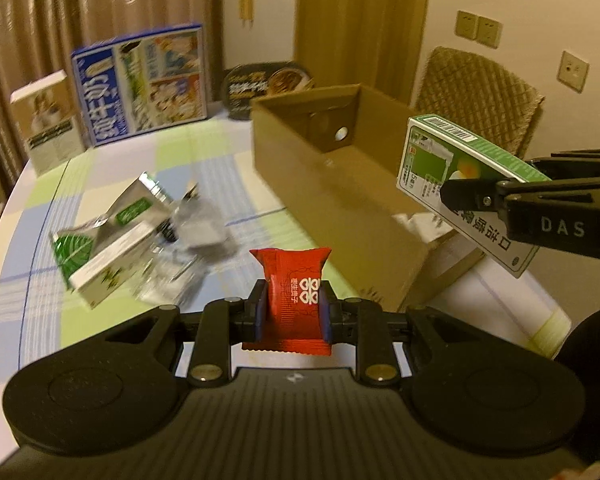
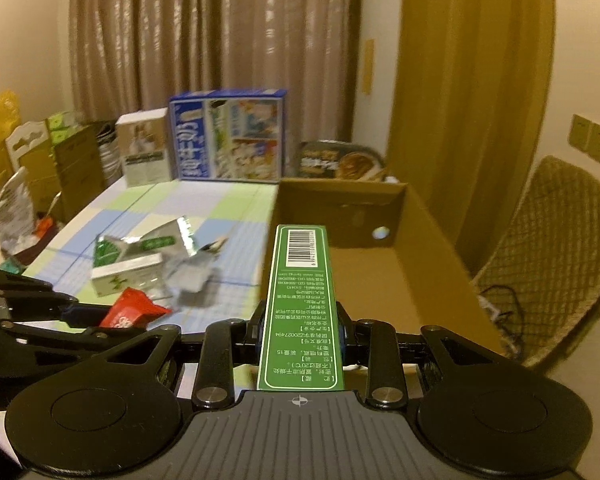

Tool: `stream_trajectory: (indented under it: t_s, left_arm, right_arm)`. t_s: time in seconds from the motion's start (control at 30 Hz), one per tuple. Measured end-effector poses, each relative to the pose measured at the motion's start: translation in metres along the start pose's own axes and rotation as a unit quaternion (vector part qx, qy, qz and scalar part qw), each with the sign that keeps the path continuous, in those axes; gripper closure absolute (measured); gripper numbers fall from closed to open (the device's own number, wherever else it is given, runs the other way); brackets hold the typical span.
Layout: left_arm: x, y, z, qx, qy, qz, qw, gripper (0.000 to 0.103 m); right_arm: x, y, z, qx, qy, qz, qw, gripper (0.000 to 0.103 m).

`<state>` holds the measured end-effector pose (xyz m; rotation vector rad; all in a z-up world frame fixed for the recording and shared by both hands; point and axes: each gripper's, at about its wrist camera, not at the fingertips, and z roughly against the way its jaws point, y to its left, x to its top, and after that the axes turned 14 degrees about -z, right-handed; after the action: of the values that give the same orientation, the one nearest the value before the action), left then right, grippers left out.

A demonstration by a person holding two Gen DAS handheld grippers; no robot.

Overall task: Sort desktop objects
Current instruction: 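Carry the green box in the right gripper while the left gripper carries the candy to the box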

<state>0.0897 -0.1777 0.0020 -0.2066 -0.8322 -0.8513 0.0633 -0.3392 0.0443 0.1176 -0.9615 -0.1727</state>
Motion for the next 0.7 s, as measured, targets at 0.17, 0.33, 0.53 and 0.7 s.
stream_trajectory:
  t_s: [0.17, 0.33, 0.53, 0.7]
  left_arm:
    - [0.023, -0.018, -0.004, -0.013, -0.011, -0.018, 0.9997, 0.082]
    - [0.043, -0.033, -0.013, -0.022, -0.017, -0.037, 0.9989, 0.082]
    - [0.062, -0.041, -0.028, -0.032, -0.02, -0.048, 0.9981, 0.082]
    - [0.076, -0.044, -0.042, -0.04, -0.024, -0.049, 0.9977, 0.082]
  right_arm:
    - [0.012, -0.026, 0.001, -0.016, -0.011, -0.014, 1.0, 0.075]
    - [0.019, -0.046, -0.001, -0.026, -0.015, -0.019, 0.999, 0.075]
    - [0.025, -0.066, -0.011, -0.036, -0.014, -0.027, 0.999, 0.075]
    - [0.03, -0.081, -0.019, -0.041, -0.011, -0.031, 0.999, 0.075]
